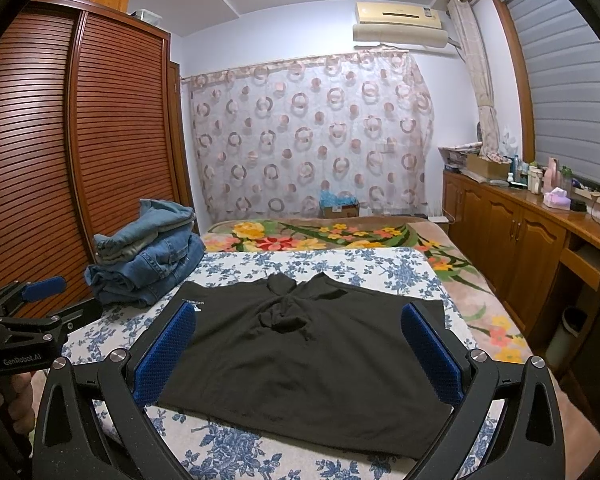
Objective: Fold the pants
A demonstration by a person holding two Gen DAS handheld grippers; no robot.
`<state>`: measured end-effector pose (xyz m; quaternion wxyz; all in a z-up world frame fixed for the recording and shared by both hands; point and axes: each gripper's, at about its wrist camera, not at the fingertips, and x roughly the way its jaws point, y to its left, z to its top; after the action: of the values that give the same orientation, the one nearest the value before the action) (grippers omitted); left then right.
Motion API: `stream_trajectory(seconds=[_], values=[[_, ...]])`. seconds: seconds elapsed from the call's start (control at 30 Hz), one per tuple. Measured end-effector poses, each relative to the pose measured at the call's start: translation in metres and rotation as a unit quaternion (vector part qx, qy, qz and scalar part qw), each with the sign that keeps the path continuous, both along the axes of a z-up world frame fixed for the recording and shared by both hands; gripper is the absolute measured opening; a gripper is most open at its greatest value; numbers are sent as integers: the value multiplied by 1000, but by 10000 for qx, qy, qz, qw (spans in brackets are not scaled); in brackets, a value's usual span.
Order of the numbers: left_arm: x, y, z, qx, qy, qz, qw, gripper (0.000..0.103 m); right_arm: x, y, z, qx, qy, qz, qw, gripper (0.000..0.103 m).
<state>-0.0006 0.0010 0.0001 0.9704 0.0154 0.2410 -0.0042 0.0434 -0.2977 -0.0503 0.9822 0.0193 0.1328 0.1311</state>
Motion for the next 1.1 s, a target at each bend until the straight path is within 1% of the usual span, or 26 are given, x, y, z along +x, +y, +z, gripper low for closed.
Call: stream_trajectory(seconds=[0.4,0.6,0.63,0.7,0.73,0.77,0.93,1.1], values=[[0,0,0,-3,1,-4,10000,92,0,0,0,4,-1,1,10000,102],[-7,-9,-1,-14,57,-20,10000,92,0,2,-1,11,14,11,10000,102],[0,-11,-3,-17,66,-25,10000,92,1,2,-1,12,24,9,10000,102],[1,-13,-5,-38,132,-40,9999,92,2,2,-2,21,51,18,10000,102],[-1,-26,-1,-46,170,-68,9998,92,4,2,-3,26,80,25,10000,102],[0,-28,-2,-37,196,-93,9998,92,5,1,-4,37,110,51,9999,102],[17,-24,-13,-33,399,-264,9988,92,16,-2,-8,73,273,65,9996,102],[31,-26,-21,16,600,-445,9972,92,19,-6,-7,19,301,-26,9995,102]])
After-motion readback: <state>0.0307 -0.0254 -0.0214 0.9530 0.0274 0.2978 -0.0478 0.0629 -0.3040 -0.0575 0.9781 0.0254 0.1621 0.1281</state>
